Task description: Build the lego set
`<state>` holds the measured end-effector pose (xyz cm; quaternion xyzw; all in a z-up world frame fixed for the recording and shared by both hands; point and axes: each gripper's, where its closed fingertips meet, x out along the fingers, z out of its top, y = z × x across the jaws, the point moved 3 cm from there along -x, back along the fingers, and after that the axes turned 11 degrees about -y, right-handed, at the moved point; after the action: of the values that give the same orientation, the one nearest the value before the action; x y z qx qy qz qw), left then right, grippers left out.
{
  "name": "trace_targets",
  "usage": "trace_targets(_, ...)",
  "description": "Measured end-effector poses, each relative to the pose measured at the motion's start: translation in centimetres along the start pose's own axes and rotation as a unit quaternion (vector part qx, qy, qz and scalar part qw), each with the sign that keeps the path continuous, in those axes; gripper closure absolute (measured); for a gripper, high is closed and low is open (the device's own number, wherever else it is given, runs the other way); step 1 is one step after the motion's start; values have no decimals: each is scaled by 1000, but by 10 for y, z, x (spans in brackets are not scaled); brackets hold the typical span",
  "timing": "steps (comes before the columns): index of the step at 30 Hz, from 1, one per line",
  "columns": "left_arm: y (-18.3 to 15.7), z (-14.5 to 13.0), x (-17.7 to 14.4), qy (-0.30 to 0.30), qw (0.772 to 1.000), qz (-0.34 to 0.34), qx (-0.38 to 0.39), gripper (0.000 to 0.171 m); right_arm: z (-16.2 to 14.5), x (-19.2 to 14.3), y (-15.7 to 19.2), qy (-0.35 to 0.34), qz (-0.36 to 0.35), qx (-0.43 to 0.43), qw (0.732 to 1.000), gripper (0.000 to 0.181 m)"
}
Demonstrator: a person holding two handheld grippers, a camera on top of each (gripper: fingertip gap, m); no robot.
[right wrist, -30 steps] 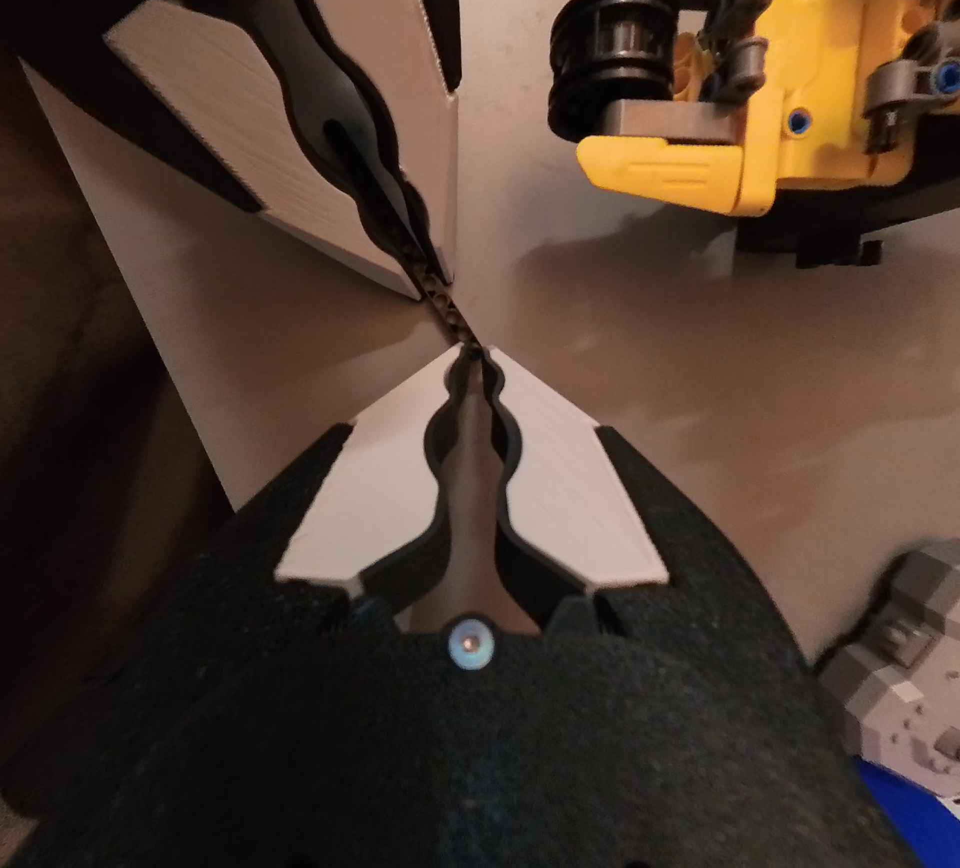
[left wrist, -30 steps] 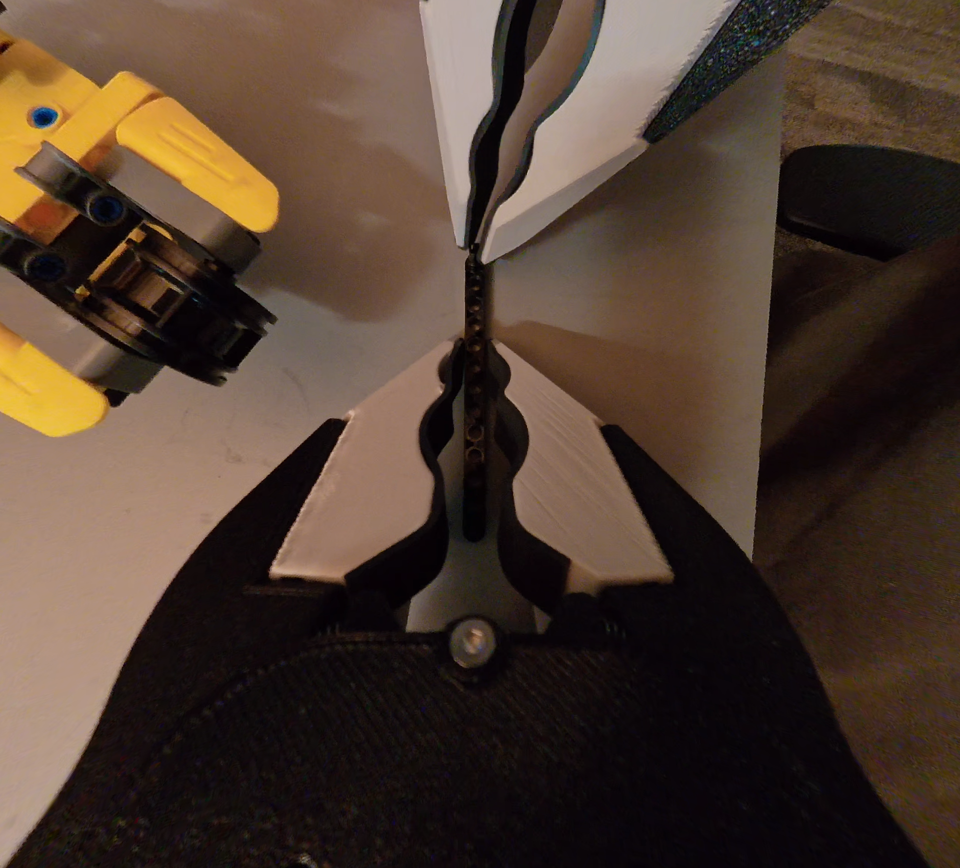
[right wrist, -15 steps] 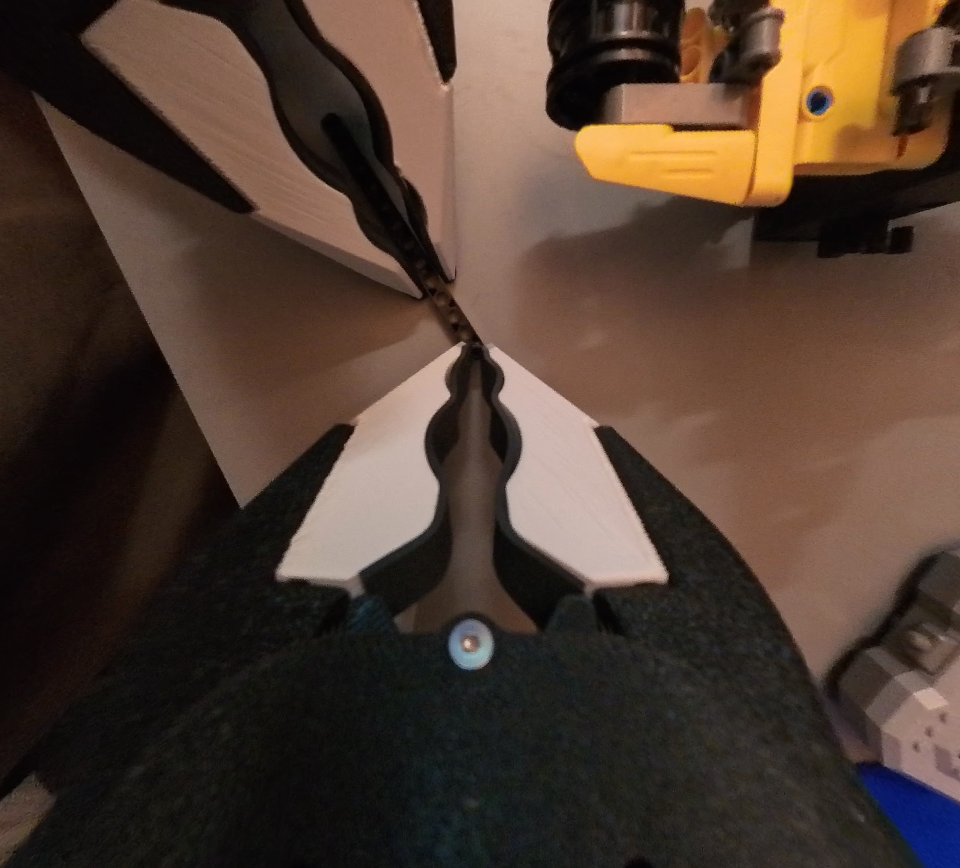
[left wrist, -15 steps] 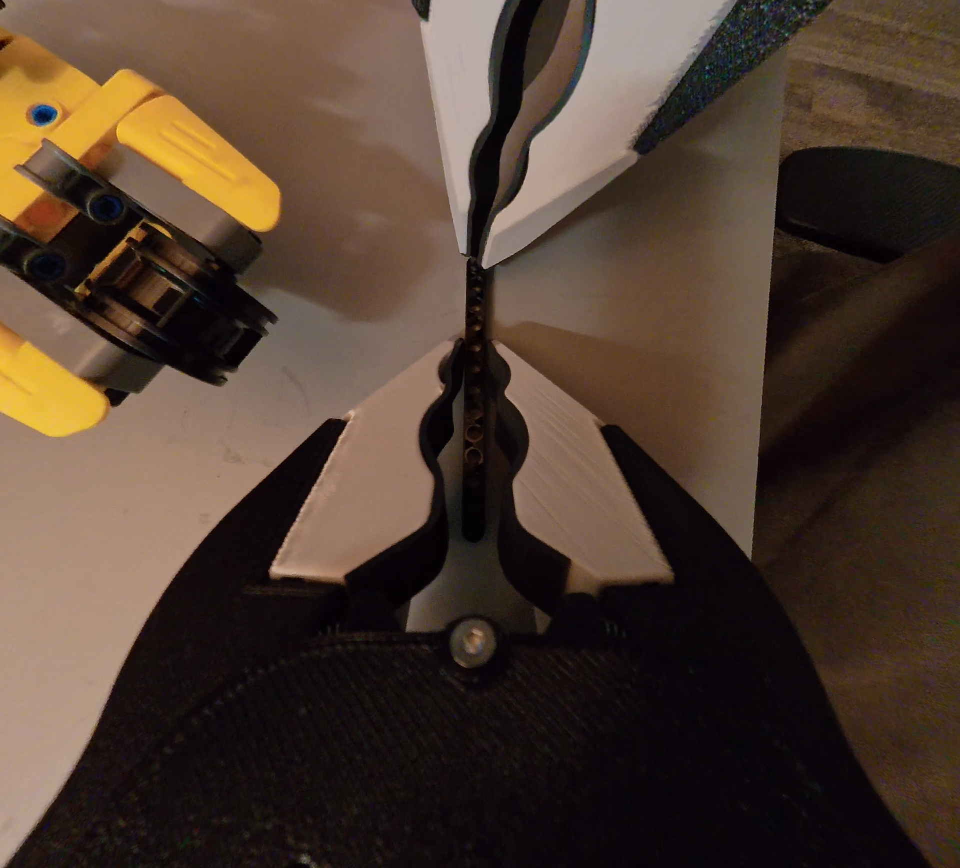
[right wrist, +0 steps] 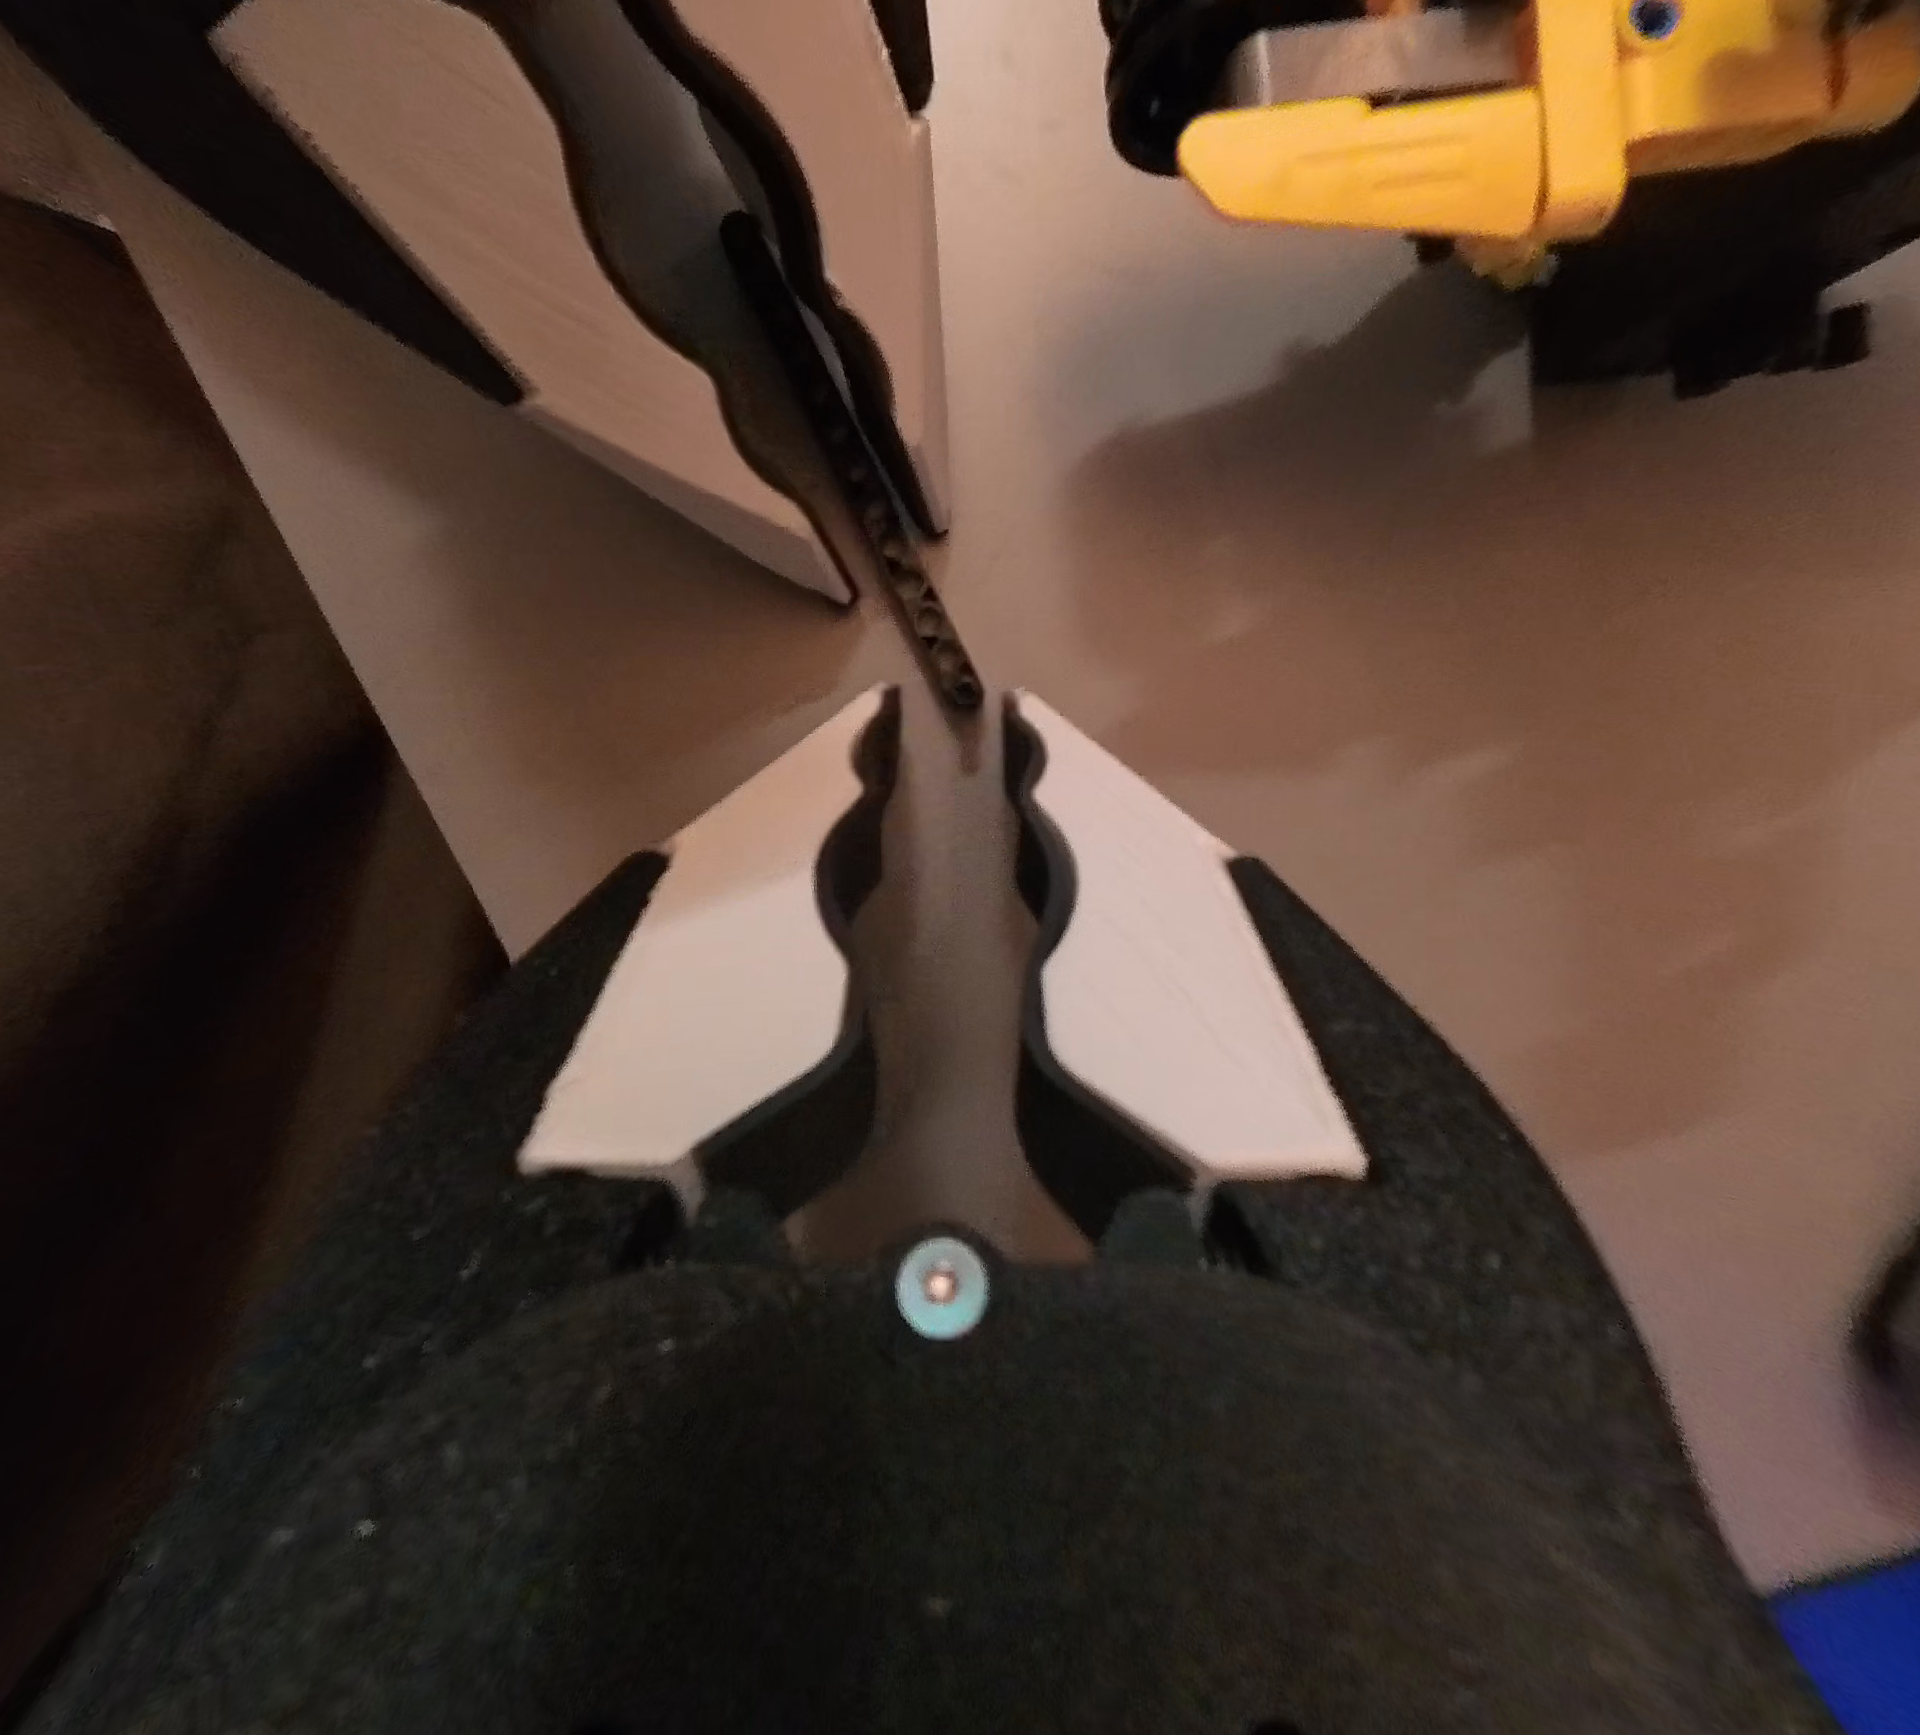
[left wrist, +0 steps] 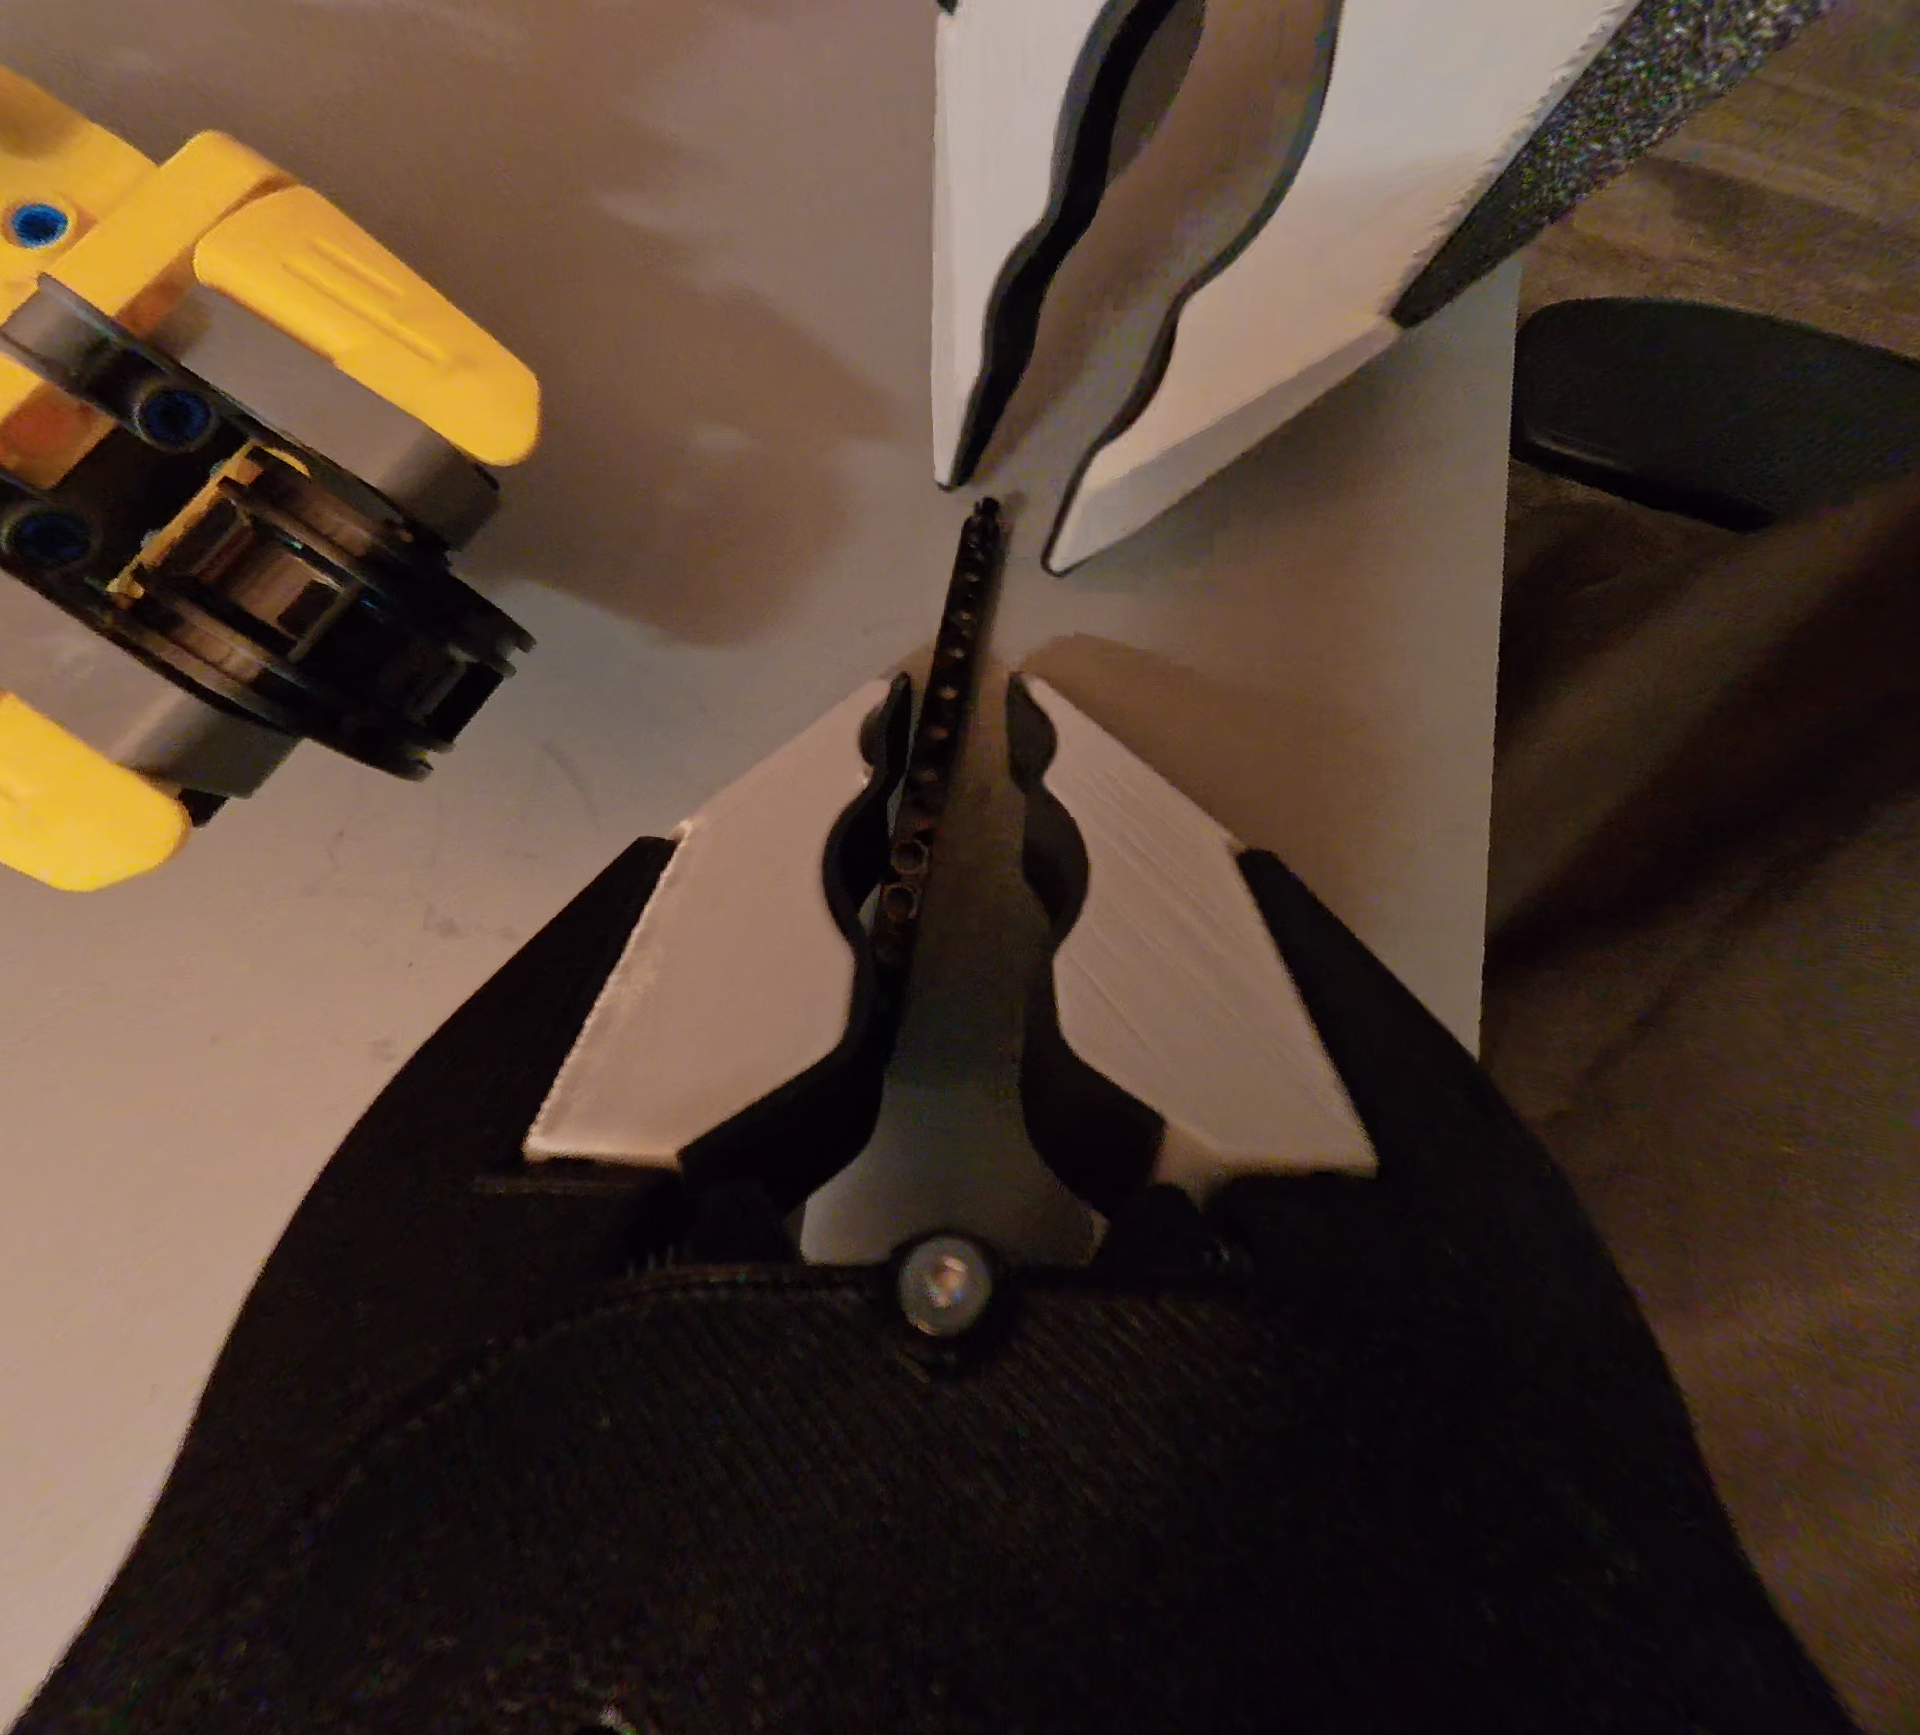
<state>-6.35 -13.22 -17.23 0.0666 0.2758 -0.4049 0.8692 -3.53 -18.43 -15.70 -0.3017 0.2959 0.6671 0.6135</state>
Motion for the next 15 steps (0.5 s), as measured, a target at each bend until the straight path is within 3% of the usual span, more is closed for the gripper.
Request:
trace_targets(4, -1, 0, 0, -3, 1000, -1, 3, 153, 6, -11, -5, -66, 15, 59, 996, 158)
trace_targets(10, -1, 7, -6, -33, 999, 8, 21, 145, 17, -33, -36, -178, -46, 69, 981, 161)
trace_targets(15, 7, 27, -28, -118, 993, 13, 8, 139, 19, -43, -81, -223, -176, 21, 959, 167)
